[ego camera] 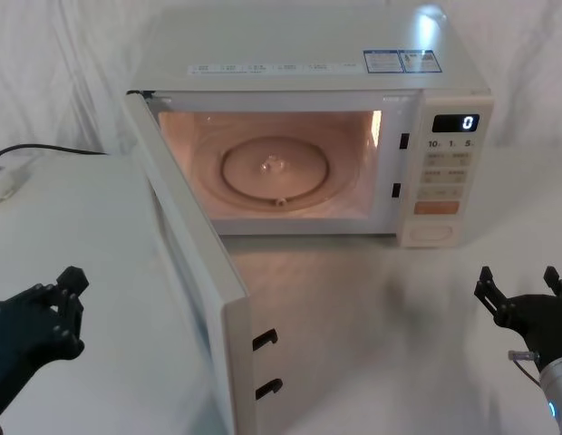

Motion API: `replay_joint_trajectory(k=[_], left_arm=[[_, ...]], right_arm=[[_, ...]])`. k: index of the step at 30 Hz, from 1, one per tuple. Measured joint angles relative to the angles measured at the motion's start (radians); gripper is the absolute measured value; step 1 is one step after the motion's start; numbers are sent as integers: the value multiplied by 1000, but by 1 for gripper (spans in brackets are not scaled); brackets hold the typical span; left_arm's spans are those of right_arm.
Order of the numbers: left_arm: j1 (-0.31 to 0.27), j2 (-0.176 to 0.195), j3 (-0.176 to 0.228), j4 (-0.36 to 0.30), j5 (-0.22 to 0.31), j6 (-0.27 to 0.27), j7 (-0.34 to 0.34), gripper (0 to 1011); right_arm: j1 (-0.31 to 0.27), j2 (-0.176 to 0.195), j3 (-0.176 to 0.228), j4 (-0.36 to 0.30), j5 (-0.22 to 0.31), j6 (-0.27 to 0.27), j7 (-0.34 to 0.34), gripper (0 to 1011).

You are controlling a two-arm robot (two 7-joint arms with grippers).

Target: Press the button to open the microwave door with one hand; close the microwave door with the other hand.

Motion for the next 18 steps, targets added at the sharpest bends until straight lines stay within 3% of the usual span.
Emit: replay_joint_trajectory(k=[7, 18], left_arm=[[-16, 36, 13, -3, -40, 0, -36, 0], [-113, 82, 106, 17, -89, 27, -72, 0]], right_arm=[[0, 0, 0, 0, 0, 0, 0, 1002], [0, 0, 0, 0, 0, 0, 0, 1002]])
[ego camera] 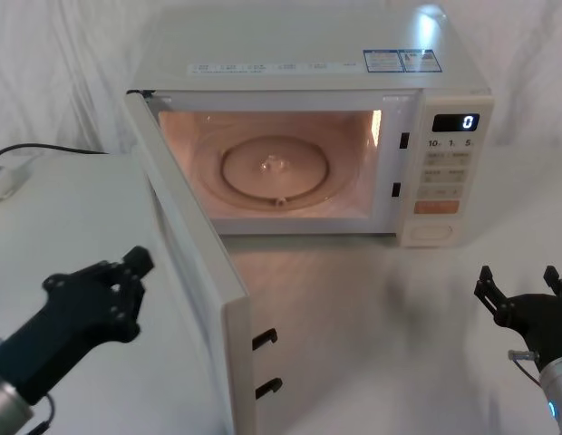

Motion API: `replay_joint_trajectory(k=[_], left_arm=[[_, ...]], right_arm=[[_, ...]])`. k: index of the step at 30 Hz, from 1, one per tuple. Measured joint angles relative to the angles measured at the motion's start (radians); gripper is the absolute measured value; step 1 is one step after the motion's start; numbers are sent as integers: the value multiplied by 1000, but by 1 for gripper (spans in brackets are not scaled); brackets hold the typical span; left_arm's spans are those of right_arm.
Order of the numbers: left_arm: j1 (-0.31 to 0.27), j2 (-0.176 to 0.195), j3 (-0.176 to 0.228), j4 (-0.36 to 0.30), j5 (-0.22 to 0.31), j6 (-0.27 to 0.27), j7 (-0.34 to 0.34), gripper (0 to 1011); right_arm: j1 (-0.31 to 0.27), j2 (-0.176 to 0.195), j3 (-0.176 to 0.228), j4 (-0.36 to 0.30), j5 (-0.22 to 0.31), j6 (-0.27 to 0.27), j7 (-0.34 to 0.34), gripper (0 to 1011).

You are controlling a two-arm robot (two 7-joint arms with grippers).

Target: Press the button to open the microwave door with one hand; close the microwave door with the other hand.

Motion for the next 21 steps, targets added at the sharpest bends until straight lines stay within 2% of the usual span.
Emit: replay_joint_trajectory(k=[1, 3, 10, 21], left_arm=[[0, 0, 0, 0, 0, 0, 0, 0], [-31, 8, 32, 10, -4, 10, -1, 0], [-88, 18, 100, 30, -4, 24, 5, 0], [-145, 23, 176, 55, 13, 29, 45, 0]], right_arm=[[0, 0, 0, 0, 0, 0, 0, 1002], [0, 0, 0, 0, 0, 0, 0, 1002], [0, 0, 0, 0, 0, 0, 0, 1002], [0, 0, 0, 0, 0, 0, 0, 1002]])
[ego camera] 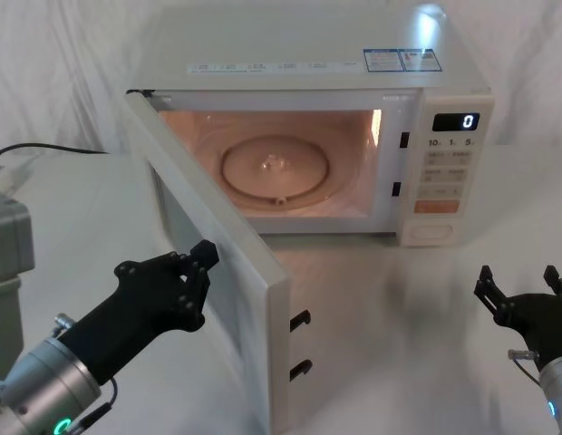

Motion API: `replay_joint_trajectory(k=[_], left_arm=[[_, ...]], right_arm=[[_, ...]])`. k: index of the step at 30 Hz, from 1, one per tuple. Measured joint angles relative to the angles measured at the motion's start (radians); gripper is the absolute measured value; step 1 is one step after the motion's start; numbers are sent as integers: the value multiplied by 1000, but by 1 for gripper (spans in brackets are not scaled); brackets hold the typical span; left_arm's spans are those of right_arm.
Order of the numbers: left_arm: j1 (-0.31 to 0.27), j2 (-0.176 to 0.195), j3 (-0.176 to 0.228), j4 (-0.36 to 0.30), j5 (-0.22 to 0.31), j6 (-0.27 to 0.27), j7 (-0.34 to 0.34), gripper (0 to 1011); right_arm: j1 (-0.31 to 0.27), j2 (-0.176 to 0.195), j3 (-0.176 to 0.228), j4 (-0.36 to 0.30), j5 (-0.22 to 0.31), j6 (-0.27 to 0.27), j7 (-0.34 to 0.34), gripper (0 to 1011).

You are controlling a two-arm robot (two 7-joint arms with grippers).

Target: Press the button to open the microwave door with one hand; close the microwave door with the other hand.

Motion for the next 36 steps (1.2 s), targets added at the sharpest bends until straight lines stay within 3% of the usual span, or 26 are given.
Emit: replay_joint_trajectory(k=[14, 23, 36], left_arm=[[-102, -23, 96, 63, 56, -7, 76, 0], [-200, -66, 160, 132, 87, 1, 88, 0], [-291, -125, 203, 215, 134, 15, 119, 0]], right_arm=[[0, 0, 0, 0, 0, 0, 0, 1002], [0, 0, 0, 0, 0, 0, 0, 1002], [0, 0, 0, 0, 0, 0, 0, 1002]])
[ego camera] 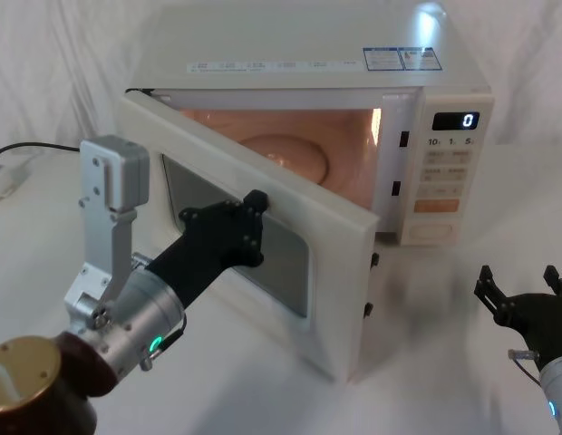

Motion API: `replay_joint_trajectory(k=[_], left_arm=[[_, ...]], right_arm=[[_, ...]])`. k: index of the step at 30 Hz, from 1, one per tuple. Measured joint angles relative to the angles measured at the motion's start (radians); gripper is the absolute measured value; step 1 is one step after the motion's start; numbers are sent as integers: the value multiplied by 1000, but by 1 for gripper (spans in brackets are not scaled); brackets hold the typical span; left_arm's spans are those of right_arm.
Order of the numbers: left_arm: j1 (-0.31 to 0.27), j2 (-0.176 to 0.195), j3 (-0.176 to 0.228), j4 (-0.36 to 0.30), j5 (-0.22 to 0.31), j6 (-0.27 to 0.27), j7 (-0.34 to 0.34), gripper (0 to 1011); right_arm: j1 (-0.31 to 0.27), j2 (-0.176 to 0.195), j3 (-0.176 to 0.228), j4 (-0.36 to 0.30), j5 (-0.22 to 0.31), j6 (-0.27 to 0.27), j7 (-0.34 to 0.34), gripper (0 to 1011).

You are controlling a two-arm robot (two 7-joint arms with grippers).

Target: Press the button to open the microwave door with one hand; close the microwave door with the other hand.

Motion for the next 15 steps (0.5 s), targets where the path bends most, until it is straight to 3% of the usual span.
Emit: replay_joint_trajectory(k=[15], left_arm=[[-107, -61, 14, 119, 67, 6, -6, 0]], right_arm=[[0, 0, 0, 0, 0, 0, 0, 1002]])
